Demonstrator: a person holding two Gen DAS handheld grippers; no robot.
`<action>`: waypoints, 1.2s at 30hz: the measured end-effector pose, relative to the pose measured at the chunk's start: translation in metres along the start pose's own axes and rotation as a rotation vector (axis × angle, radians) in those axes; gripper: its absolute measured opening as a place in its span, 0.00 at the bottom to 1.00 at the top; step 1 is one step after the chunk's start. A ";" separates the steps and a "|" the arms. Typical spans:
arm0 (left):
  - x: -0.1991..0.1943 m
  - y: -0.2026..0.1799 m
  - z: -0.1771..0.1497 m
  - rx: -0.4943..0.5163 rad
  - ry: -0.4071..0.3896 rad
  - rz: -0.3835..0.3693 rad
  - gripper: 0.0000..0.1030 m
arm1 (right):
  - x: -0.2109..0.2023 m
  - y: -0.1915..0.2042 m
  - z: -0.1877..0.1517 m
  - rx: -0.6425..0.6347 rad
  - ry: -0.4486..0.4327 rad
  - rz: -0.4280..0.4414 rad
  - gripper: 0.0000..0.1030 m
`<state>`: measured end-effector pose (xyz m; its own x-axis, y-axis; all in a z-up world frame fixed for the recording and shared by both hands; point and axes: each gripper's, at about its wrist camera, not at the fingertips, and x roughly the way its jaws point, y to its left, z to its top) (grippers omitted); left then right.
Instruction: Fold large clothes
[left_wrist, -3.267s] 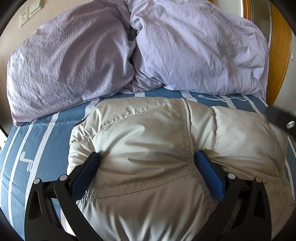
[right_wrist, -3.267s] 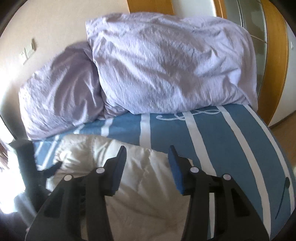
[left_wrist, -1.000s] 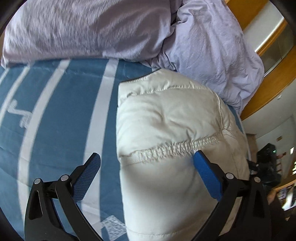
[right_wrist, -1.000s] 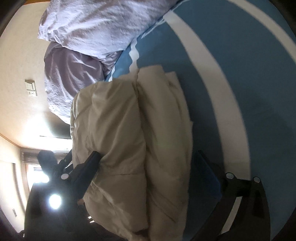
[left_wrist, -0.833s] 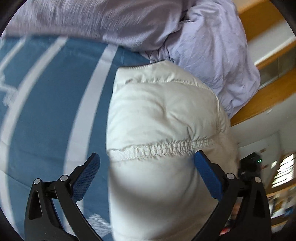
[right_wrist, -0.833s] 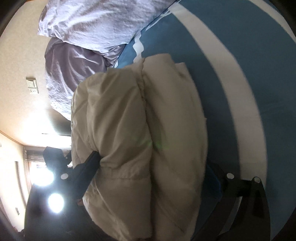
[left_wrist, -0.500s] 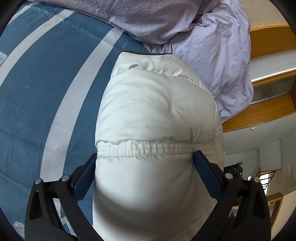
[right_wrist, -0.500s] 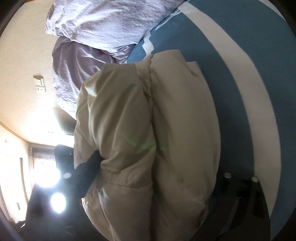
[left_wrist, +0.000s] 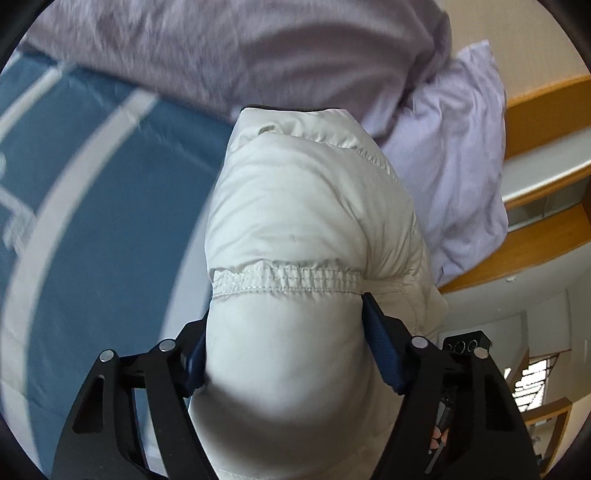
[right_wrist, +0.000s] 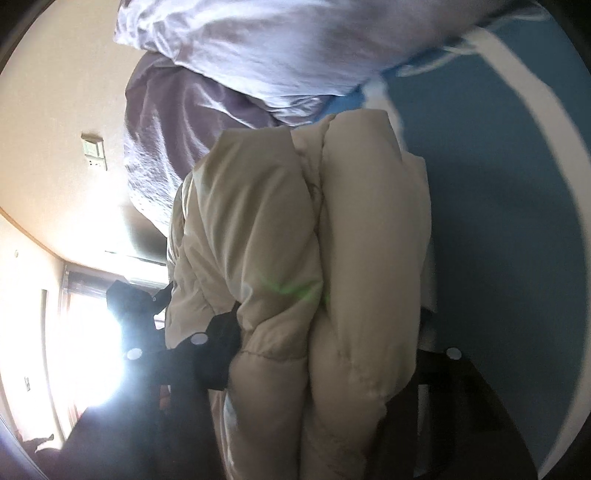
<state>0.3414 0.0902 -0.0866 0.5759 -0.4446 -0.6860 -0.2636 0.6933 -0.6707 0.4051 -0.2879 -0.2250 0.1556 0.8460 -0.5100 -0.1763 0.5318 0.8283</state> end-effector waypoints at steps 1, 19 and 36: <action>-0.003 0.001 0.006 0.002 -0.012 0.007 0.69 | 0.009 0.006 0.007 -0.003 0.004 0.009 0.45; 0.002 0.025 0.054 0.061 -0.035 0.191 0.70 | 0.053 0.032 0.012 0.013 -0.031 -0.042 0.44; 0.023 0.003 0.053 0.095 -0.048 0.271 0.73 | 0.056 0.039 0.012 0.050 -0.042 -0.105 0.46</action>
<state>0.3947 0.1121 -0.0901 0.5305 -0.2102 -0.8212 -0.3405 0.8344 -0.4335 0.4187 -0.2202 -0.2181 0.2109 0.7830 -0.5852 -0.1081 0.6137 0.7821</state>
